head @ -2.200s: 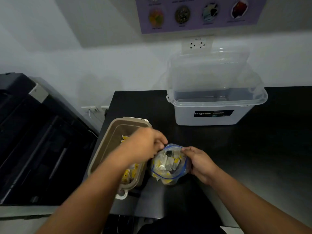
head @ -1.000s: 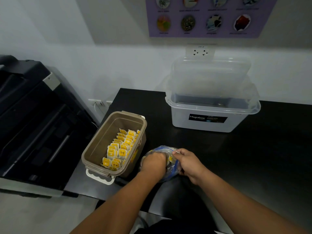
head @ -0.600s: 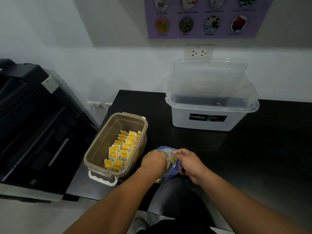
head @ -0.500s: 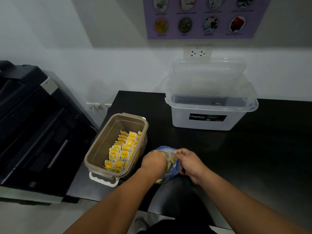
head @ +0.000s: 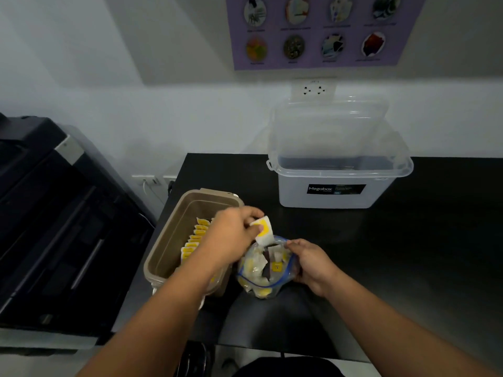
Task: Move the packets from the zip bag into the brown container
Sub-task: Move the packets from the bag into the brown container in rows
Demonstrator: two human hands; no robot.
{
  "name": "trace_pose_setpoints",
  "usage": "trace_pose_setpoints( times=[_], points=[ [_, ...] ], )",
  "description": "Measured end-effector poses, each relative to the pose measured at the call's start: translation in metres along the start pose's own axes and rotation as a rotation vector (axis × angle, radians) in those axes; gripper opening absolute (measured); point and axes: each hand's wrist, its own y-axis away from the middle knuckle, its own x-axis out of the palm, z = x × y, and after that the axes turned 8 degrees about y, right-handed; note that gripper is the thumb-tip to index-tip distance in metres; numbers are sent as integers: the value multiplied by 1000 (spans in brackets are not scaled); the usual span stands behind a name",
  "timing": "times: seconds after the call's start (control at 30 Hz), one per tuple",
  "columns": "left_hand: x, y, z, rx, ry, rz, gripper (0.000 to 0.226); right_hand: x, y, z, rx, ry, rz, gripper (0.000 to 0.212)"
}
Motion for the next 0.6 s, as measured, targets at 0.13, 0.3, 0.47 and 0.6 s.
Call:
trace_pose_setpoints(
  times=[0.13,0.3,0.47,0.6],
  points=[
    [-59,0,10,16,-132,9,15,5,0,0,-7,-40,-12,19],
    [-99,-8,45,-68,-362,207,10,12,-4,2,2,-97,-46,20],
    [-87,-22,81,-72,-516,408,22,20,-8,0,-7,-167,-100,20],
    [-73,-27,100,-96,-584,508,25,25,-6,-4,-27,-200,-146,19]
  ],
)
